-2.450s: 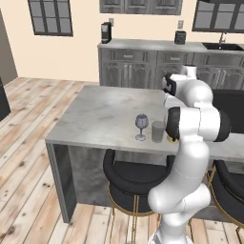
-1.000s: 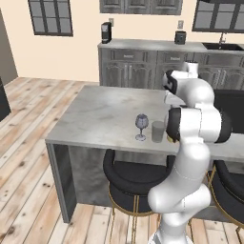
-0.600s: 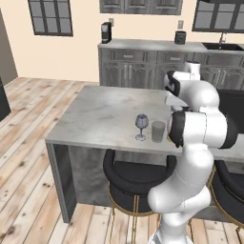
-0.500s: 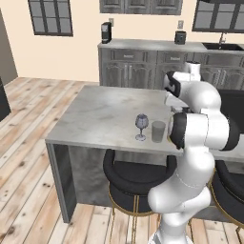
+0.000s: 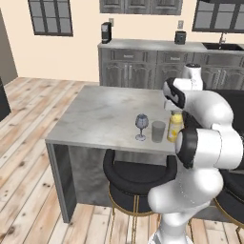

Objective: There is a wine glass and glass cup on the dining counter. Place the wine bottle next to the wine glass and the juice bottle next to the glass cup.

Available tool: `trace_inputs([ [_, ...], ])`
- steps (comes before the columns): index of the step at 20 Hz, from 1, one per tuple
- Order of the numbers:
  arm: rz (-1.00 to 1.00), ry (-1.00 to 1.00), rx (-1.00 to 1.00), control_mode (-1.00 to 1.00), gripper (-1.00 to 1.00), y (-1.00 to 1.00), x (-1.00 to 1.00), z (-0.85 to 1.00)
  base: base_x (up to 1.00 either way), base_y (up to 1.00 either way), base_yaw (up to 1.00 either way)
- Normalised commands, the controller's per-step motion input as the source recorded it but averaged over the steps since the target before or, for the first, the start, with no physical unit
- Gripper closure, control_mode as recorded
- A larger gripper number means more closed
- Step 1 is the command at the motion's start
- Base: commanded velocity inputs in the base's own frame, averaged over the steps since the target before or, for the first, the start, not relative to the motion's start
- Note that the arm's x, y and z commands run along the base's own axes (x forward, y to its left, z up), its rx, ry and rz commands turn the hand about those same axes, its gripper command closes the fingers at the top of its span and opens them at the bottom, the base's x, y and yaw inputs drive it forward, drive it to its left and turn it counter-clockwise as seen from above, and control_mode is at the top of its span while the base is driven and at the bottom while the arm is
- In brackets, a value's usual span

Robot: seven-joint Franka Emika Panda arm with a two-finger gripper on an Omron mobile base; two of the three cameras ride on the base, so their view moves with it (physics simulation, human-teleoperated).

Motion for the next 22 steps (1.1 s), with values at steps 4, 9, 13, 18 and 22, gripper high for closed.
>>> trace_inputs([
  [4, 0.00, -0.18, -0.07, -1.00, -1.00, 0.16, -0.56, 0.00, 0.00, 0.00, 0.00],
  [9, 0.00, -0.09, -0.03, -1.00, -1.00, 0.15, -0.56, 0.00, 0.00, 0.00, 0.00],
  [13, 0.00, -0.03, 0.00, -1.00, -1.00, 0.11, -0.55, 0.00, 0.00, 0.00, 0.00],
  [18, 0.00, 0.00, 0.00, -1.00, -1.00, 0.10, -0.47, 0.09, 0.00, 0.00, 0.00],
  [22, 0.00, 0.00, 0.00, -1.00, -1.00, 0.12, -0.44, 0.09, 0.00, 0.00, 0.00],
])
